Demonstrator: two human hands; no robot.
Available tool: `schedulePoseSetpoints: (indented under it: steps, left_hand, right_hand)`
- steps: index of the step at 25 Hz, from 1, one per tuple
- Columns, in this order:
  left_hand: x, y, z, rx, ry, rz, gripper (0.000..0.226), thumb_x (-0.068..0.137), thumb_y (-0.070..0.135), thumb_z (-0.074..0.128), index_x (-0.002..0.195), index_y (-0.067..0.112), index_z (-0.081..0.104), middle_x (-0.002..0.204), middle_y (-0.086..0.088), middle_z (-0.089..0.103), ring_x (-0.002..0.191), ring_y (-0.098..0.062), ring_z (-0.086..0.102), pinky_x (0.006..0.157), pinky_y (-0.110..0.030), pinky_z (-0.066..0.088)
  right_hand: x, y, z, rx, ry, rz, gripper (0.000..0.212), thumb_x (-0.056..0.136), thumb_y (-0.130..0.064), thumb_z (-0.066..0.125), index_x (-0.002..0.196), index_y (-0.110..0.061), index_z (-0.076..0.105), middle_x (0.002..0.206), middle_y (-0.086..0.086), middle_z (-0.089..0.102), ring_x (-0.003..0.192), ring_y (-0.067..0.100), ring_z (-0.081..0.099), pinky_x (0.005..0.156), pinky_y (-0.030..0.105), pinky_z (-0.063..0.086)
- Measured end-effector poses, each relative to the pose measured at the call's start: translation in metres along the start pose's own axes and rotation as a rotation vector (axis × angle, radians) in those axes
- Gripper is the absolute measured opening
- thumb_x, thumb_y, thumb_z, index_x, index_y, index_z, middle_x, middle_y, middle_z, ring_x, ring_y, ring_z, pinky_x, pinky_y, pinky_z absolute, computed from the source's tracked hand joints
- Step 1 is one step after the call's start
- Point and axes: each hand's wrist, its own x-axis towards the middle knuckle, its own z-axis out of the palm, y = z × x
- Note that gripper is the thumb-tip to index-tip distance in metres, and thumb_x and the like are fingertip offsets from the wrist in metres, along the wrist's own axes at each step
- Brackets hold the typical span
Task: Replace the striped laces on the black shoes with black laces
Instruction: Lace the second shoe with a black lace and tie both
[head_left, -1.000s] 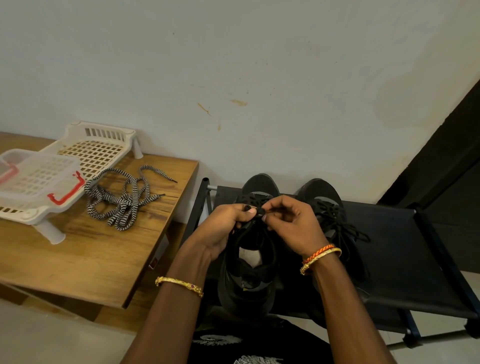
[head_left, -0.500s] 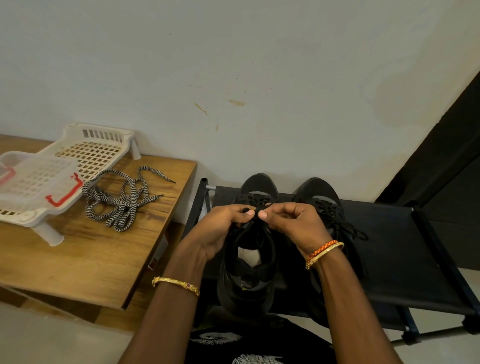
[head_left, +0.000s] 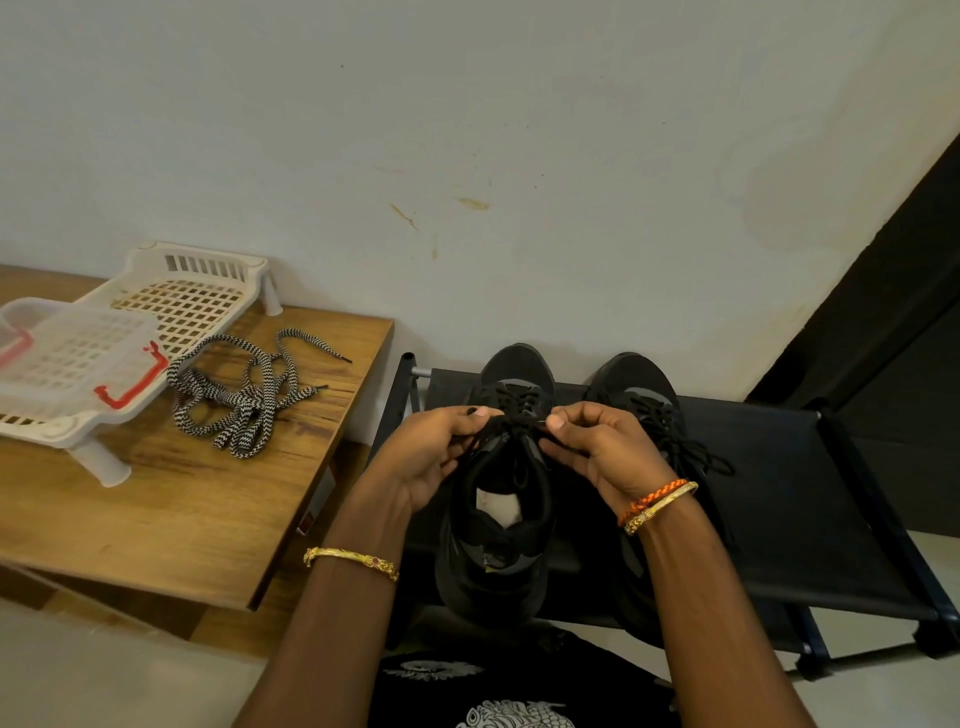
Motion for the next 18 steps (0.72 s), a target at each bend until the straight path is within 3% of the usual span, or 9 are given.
schedulePoseSetpoints:
  steps: [4,7,11,16,18]
  left_hand:
    - [0.000,-0.001,0.004,0.010,0.133,-0.057,0.017,0.094,0.011,0.052,0.086,0.014,0.067,0.054,0.006,0.057,0.048,-0.003,0.051,0.039,-0.014,0.038]
    - [0.001,-0.001,0.008,0.026,0.183,-0.056,0.023,0.095,0.009,0.049,0.077,0.012,0.063,0.037,0.010,0.047,0.030,0.000,0.042,0.031,-0.013,0.032]
    - [0.000,-0.001,0.010,-0.005,0.194,-0.070,0.022,0.096,0.007,0.047,0.084,0.009,0.065,0.035,0.008,0.049,0.027,0.000,0.044,0.030,-0.012,0.032]
    - [-0.001,-0.001,0.014,-0.070,0.210,-0.048,0.023,0.096,0.004,0.046,0.084,0.005,0.065,0.034,0.007,0.050,0.026,0.000,0.044,0.029,-0.010,0.031]
    - [0.000,-0.004,0.013,-0.059,0.214,-0.005,0.021,0.096,0.007,0.048,0.086,0.005,0.067,0.043,0.005,0.058,0.034,-0.002,0.052,0.034,-0.013,0.038]
  right_hand:
    - [-0.003,0.001,0.000,0.128,0.090,0.107,0.018,0.089,0.012,0.050,0.075,0.004,0.057,0.086,0.014,0.058,0.083,0.020,0.061,0.062,0.020,0.058]
    - [-0.005,0.002,0.004,0.147,0.143,0.124,0.022,0.091,0.013,0.046,0.073,0.003,0.055,0.087,0.016,0.056,0.082,0.021,0.060,0.061,0.021,0.058]
    - [-0.008,0.005,0.008,0.145,0.193,0.092,0.029,0.091,0.013,0.045,0.066,0.001,0.053,0.080,0.013,0.054,0.078,0.020,0.059,0.059,0.021,0.058]
    - [-0.002,0.012,0.013,0.116,0.267,0.071,0.021,0.092,0.009,0.049,0.072,0.001,0.052,0.085,0.014,0.056,0.082,0.020,0.060,0.060,0.019,0.057]
    - [-0.001,0.016,0.014,0.044,0.288,0.024,0.021,0.091,0.005,0.053,0.071,-0.001,0.051,0.083,0.012,0.060,0.085,0.020,0.064,0.069,0.026,0.059]
